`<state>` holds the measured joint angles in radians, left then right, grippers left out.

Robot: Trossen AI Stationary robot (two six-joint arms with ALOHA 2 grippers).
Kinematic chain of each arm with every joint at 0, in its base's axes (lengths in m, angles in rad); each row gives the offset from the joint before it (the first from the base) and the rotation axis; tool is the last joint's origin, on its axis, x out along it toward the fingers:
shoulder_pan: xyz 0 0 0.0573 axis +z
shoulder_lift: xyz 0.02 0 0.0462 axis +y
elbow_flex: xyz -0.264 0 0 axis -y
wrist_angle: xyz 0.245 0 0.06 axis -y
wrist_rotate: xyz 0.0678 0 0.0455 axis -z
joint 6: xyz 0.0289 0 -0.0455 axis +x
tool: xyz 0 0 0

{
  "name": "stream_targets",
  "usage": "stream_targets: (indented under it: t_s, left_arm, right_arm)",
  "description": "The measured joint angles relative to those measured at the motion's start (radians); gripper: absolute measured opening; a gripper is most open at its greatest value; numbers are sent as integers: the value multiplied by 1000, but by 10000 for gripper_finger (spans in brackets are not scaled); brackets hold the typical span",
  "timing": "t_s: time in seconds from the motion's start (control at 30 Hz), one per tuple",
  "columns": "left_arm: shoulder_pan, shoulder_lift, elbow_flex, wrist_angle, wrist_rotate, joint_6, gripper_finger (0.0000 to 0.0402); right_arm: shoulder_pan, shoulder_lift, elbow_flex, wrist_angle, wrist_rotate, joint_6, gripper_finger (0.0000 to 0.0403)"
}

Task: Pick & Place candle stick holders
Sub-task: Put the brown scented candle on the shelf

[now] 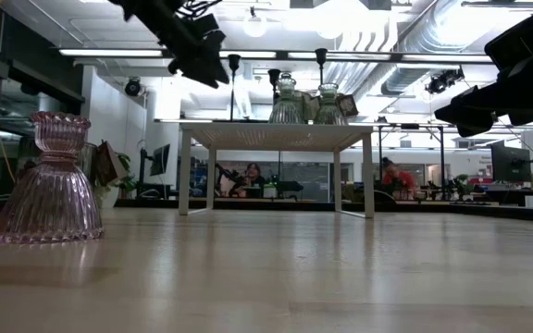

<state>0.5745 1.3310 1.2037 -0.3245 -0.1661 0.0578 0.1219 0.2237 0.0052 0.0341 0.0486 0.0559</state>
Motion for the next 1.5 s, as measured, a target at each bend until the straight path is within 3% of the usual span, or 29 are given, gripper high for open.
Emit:
stream_targets:
  t_s: [0.23,0.37,0.53,0.83,1.0,1.13,1.5]
  left_arm:
    - [-77,-90,0,-295,0,-11,227]
    - [-139,-131,0,-474,2,-93,227]
    - [-227,-149,0,-697,-6,-293,227]
    - [-374,-136,0,-1001,-6,-783,227]
    - [-431,-137,-54,-984,36,-925,227]
    - [-448,-136,-135,-899,109,-985,227]
    - [-494,-135,-282,-880,158,-1094,227]
  right_arm:
    - [0,0,0,0,0,0,221]
    - [0,0,0,0,0,0,221]
    - [0,0,0,0,0,0,221]
    - [0,0,0,0,0,0,221]
    - [0,0,0,0,0,0,221]
    - [0,0,0,0,0,0,221]
    - [0,0,0,0,0,0,221]
